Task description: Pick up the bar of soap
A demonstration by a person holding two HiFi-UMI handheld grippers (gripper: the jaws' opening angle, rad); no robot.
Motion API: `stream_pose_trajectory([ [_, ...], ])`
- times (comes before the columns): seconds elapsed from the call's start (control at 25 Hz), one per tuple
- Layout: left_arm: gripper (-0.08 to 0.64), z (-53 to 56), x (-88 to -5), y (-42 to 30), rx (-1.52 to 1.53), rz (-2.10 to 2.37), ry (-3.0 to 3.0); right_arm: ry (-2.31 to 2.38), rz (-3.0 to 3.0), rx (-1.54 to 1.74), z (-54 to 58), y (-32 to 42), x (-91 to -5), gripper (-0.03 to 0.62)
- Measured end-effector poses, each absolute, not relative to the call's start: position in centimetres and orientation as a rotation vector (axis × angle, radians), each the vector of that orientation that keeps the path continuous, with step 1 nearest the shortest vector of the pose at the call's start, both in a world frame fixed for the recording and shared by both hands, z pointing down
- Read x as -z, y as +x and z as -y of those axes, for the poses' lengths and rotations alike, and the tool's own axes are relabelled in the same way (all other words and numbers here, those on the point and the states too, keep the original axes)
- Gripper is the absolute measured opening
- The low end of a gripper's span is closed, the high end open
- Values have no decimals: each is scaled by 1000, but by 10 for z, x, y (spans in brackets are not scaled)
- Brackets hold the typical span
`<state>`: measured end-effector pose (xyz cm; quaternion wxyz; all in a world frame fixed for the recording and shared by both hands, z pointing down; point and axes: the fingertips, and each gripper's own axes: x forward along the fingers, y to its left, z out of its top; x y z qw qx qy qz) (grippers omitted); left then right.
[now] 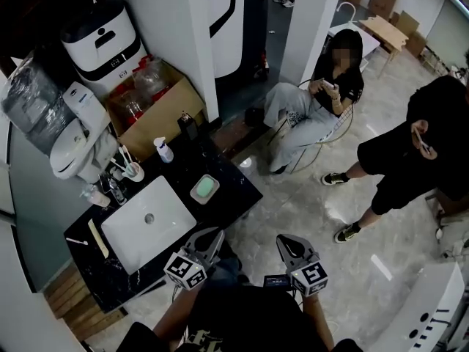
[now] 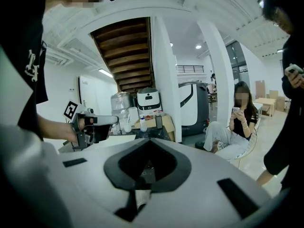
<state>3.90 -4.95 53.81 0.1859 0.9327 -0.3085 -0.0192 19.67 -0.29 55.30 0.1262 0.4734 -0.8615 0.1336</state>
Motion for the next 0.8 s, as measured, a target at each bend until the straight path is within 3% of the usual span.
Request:
stream_pose_trajectory([
  [0.8, 8, 151, -563, -16, 77, 951, 2535, 1216, 2502, -413, 123, 131, -555, 8],
])
